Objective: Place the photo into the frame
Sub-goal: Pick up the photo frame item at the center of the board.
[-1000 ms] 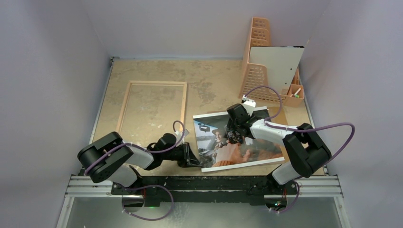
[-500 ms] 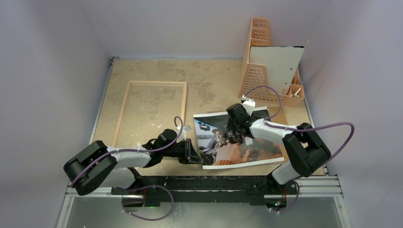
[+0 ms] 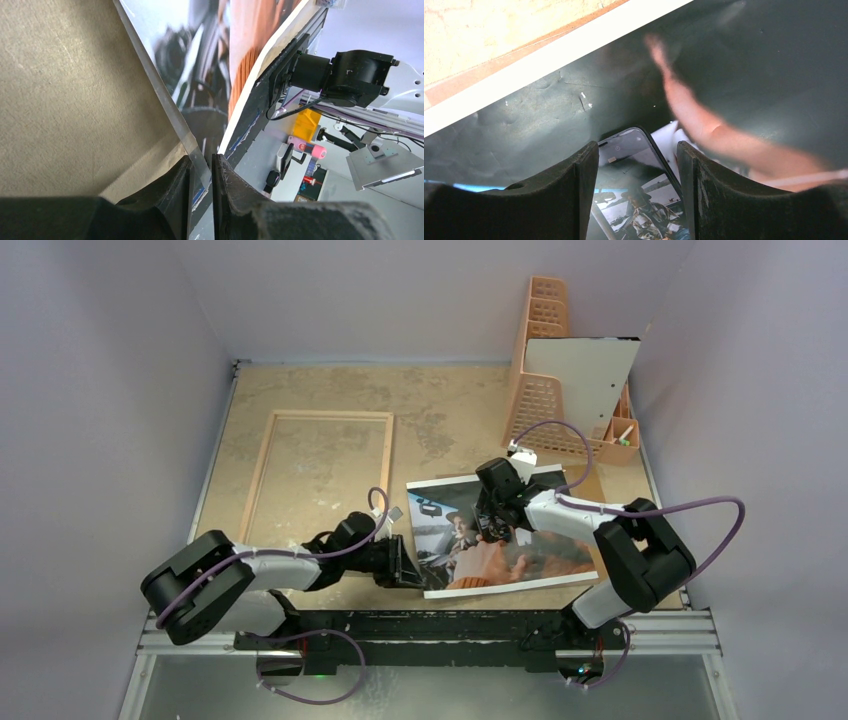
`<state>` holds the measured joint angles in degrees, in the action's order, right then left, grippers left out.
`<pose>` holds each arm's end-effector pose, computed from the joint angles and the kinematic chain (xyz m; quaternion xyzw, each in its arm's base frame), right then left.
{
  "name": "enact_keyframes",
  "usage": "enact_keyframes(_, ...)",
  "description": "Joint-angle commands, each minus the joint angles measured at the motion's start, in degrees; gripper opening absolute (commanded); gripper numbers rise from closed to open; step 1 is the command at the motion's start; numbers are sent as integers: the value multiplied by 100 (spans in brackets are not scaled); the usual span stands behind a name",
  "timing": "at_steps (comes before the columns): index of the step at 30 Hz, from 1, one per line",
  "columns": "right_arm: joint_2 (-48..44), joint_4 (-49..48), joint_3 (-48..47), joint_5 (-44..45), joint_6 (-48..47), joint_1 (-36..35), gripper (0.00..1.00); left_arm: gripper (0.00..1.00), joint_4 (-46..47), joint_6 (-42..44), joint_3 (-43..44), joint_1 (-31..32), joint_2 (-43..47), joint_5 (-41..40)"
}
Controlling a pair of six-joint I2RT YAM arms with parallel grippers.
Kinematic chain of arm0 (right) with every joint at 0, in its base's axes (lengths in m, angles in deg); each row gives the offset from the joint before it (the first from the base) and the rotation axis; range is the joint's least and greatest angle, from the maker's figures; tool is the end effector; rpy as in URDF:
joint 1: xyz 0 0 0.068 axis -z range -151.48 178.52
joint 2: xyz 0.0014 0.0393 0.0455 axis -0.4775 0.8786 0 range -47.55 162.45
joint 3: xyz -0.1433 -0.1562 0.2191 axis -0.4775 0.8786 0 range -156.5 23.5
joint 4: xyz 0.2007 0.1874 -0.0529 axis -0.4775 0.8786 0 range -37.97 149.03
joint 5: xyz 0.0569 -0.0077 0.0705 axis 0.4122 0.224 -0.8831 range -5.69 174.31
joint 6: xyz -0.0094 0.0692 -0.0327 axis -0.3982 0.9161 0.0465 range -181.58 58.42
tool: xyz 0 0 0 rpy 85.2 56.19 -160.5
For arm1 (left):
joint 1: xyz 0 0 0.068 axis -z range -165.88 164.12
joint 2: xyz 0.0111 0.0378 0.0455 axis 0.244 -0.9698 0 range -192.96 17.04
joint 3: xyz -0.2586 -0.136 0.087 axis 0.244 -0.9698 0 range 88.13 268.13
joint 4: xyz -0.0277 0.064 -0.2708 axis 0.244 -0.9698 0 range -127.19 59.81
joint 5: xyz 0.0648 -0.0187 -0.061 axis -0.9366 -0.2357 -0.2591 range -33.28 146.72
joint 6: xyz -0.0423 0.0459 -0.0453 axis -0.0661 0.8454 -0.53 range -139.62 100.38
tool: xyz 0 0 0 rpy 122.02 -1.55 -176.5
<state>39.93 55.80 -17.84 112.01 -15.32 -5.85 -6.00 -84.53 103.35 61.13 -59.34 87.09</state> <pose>0.2801 0.1545 0.1602 0.1760 0.8987 0.0438 0.3993 0.1356 -0.1941 0.1210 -0.0189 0.8712 -0.4882 0.0470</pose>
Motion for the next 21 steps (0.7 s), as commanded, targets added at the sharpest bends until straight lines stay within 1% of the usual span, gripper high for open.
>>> enact_keyframes(1, 276, 515, 186, -297, 164, 18, 62, 22, 80, 118, 63, -19, 157, 23)
enact_keyframes(9, 258, 489, 206, -301, 160, 18, 61, 18, 86, 101, 12, -33, 219, 4)
enact_keyframes(16, 265, 477, 206, -316, 132, 14, 61, 25, 86, 51, -60, -49, 290, 23)
enact_keyframes(21, 260, 469, 214, -318, 137, 18, 61, 25, 69, 57, -102, -90, 297, 25)
